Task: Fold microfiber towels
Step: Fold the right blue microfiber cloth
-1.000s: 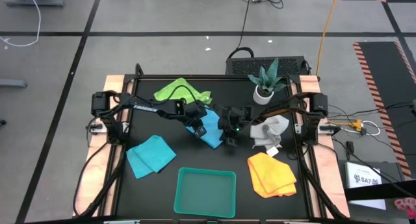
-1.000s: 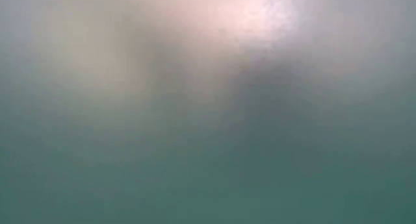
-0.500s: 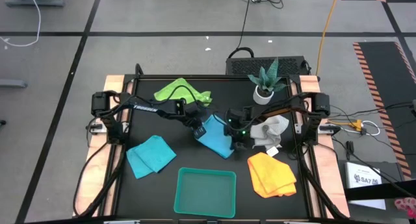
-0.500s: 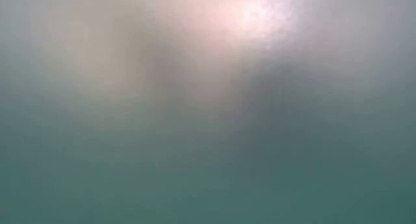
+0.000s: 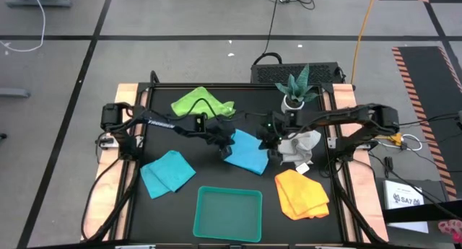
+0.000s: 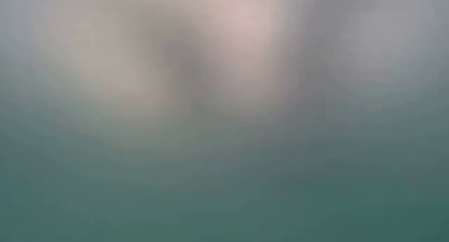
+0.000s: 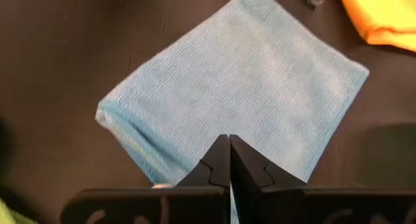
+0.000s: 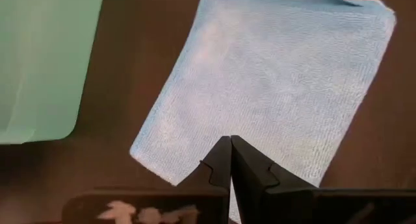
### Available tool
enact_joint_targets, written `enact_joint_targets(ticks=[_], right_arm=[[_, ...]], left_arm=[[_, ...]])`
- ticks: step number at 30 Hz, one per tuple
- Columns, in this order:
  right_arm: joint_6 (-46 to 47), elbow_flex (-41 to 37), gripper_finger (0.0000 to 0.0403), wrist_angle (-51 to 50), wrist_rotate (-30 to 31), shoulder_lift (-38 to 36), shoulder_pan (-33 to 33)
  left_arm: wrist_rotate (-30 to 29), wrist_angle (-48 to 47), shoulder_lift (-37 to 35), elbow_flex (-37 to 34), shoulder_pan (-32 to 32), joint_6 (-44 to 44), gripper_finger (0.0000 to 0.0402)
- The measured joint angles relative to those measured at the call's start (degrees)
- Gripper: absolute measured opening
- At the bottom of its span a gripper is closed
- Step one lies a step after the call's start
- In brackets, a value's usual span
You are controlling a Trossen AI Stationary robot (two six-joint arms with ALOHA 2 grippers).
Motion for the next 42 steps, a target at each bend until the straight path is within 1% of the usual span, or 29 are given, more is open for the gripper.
enact_joint_targets(ticks=[4,8,16,22,24,28,31,35,39,42], right_arm=[[1.9,-0.8,0.0,0.77,0.17,1.02,-0.17],[3.84,-3.25,0.0,2.15,1.07,1.3,-0.21],[8.9,-5.25,0.0,3.71,1.12,0.82,-0.19],[8.95,-5.25,0.0,3.73,0.88,0.82,-0.19],[8.95,-5.25,0.0,3.71,0.87,0.82,-0.19],[8.95,-5.25,0.0,3.69,0.68,0.82,-0.19],[8.67,-5.25,0.0,3.41,0.06,0.82,-0.19],[7.0,-5.25,0.0,0.9,-0.89,0.82,-0.19],[5.94,-5.25,0.0,-2.56,-0.89,0.82,-0.19],[5.9,-5.25,0.0,-3.46,-0.91,0.82,-0.19]], left_arm=[[-0.65,1.63,0.0,0.0,-0.31,0.44,0.0001],[-0.6,2.05,0.4,0.02,-0.53,0.19,0.0001],[0.43,3.65,6.86,0.02,-0.79,-2.9,0.0001],[-0.28,0.71,8.24,0.15,-0.81,-6.0,0.0],[-0.87,-0.35,8.2,0.17,-0.81,-7.99,0.0],[-1.85,-3.47,7.77,0.24,-1.0,-15.72,0.0],[-3.31,-4.34,7.72,0.26,-1.97,-18.35,0.0],[-5.2,-4.75,7.74,0.24,-3.23,-23.19,0.0],[-5.86,-5.17,7.78,0.2,-3.83,-30.93,0.0],[-6.13,-6.42,7.78,0.22,-4.45,-32.45,0.0]])
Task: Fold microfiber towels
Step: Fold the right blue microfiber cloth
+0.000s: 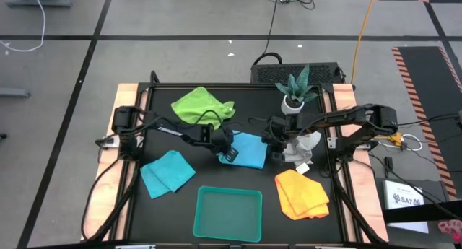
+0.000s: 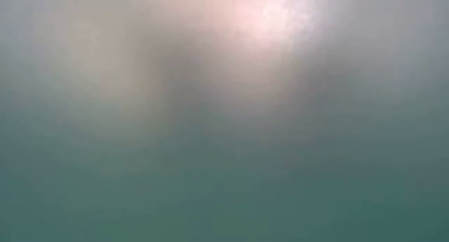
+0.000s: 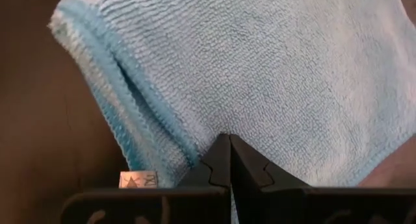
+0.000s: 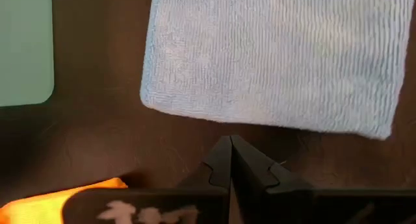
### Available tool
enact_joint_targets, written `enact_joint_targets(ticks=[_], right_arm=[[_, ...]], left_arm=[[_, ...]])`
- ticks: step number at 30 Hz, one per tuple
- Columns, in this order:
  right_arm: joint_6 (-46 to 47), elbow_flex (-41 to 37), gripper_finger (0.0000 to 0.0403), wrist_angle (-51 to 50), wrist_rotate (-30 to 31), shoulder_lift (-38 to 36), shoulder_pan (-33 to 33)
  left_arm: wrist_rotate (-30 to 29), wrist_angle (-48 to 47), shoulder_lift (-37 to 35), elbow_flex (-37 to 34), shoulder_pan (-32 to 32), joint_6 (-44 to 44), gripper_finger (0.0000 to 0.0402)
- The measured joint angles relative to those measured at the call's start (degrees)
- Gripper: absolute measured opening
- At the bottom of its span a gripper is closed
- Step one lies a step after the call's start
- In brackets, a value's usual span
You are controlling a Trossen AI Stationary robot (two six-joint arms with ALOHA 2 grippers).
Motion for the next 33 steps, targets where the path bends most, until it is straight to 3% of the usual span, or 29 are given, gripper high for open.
enact_joint_targets(ticks=[10,15,23,33], right_arm=[[-2.01,0.02,0.0,-2.09,-0.59,-0.02,-0.01],[0.58,0.02,0.0,-2.49,-5.93,-0.04,-0.01],[3.43,0.02,0.0,-1.15,-5.9,-0.04,0.46],[3.46,0.04,0.0,-0.4,-2.56,-0.04,0.33]], left_arm=[[-0.31,-4.21,-3.11,-0.41,-0.21,-0.99,0.0],[-3.5,-6.52,-7.69,0.93,-0.19,-0.55,0.0],[-10.59,-15.42,-9.88,6.55,-0.74,3.9,0.0],[-3.7,-15.22,-9.75,6.81,-1.15,9.61,0.0]])
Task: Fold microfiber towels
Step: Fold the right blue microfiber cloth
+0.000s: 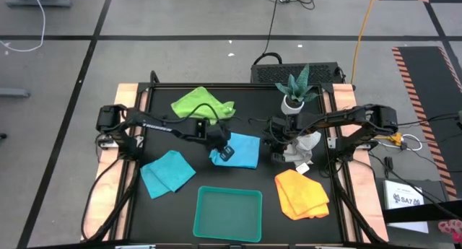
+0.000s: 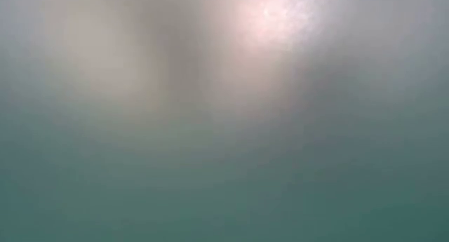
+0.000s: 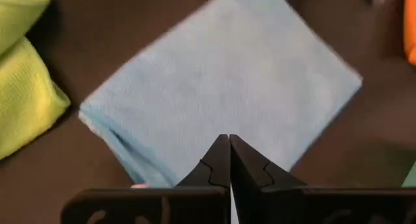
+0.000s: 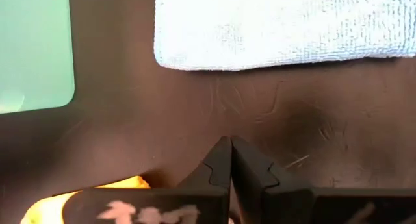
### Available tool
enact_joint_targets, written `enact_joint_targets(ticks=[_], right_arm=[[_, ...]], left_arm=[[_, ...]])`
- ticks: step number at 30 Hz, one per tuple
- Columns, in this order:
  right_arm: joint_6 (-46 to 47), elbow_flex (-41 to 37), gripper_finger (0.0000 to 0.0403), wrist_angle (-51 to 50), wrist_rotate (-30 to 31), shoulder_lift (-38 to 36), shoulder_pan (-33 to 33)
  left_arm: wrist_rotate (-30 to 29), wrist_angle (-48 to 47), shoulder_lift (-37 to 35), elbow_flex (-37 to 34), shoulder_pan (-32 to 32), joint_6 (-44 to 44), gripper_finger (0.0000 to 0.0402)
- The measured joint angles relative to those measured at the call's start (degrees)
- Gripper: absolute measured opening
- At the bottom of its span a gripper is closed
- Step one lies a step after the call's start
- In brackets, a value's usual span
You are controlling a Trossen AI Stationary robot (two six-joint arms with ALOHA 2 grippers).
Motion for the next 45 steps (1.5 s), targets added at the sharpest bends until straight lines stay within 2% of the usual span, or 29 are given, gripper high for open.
enact_joint_targets(ticks=[2,6,9,14,23,33,45], right_arm=[[0.01,0.0,0.0,0.1,0.02,0.0,0.0],[0.01,0.0,0.0,0.24,0.02,0.0,0.0],[0.01,0.0,0.0,0.61,0.02,0.0,0.0],[0.01,0.0,0.0,1.45,0.02,0.0,0.0],[-0.02,0.0,0.0,1.6,-0.17,0.0,0.0],[-0.41,0.0,0.0,1.58,-0.17,0.0,0.0],[-0.45,-0.02,0.0,1.13,-0.22,0.0,0.0]], left_arm=[[-1.96,-3.22,0.59,0.09,-0.51,1.58,0.0],[-11.16,-13.45,1.59,0.09,-0.1,3.15,0.0],[-12.45,-20.04,1.8,-0.04,2.02,2.92,0.0],[-6.48,-17.88,2.34,-1.37,4.55,3.9,0.0],[-4.05,-13.41,2.21,-5.31,4.51,1.08,0.0],[-2.12,-2.07,2.21,-8.07,1.78,-5.84,0.0],[0.2,0.73,5.12,-8.1,-2.18,-12.51,0.0]])
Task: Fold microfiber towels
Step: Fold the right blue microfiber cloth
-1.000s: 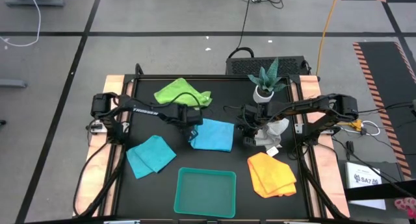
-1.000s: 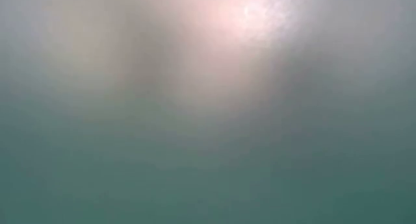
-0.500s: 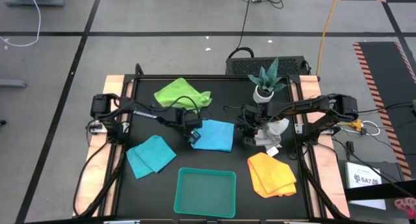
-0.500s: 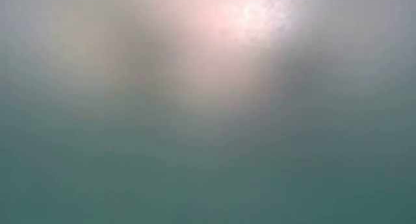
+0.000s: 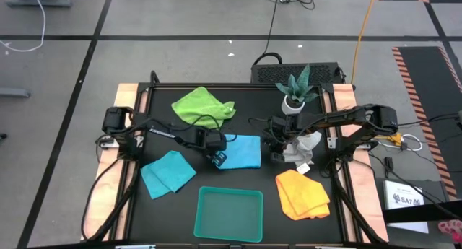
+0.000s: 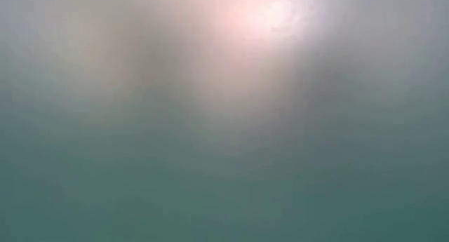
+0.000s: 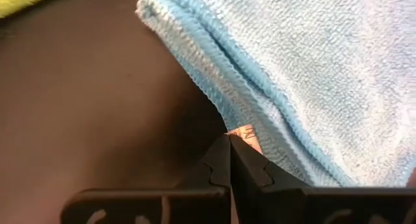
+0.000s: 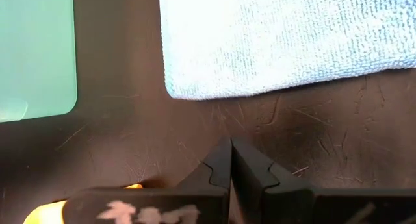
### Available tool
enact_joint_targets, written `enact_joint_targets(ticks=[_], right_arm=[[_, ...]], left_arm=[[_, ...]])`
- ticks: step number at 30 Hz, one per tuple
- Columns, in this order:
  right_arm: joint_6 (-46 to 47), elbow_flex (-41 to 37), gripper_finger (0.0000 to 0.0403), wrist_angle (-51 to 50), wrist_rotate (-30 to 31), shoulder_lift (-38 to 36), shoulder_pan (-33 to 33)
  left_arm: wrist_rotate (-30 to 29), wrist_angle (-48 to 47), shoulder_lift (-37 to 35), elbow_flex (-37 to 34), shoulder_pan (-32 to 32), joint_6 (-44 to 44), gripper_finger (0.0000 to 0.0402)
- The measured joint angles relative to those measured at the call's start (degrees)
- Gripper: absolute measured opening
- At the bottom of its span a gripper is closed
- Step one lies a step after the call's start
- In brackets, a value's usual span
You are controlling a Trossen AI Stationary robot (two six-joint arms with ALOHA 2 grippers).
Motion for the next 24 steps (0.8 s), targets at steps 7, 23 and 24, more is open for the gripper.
enact_joint_targets(ticks=[7,23,24], right_arm=[[1.47,0.0,0.0,-1.1,-2.98,0.0,0.02],[14.04,-3.95,0.0078,9.71,-6.92,2.36,1.28],[15.72,-4.79,0.0084,11.36,-7.81,2.27,1.13]], left_arm=[[0.42,0.29,-1.33,-0.2,-0.08,-1.63,0.0],[1.64,-7.82,-1.99,6.86,2.62,3.0,0.0004],[1.4,-8.15,-2.0,7.33,2.73,3.55,0.0005]])
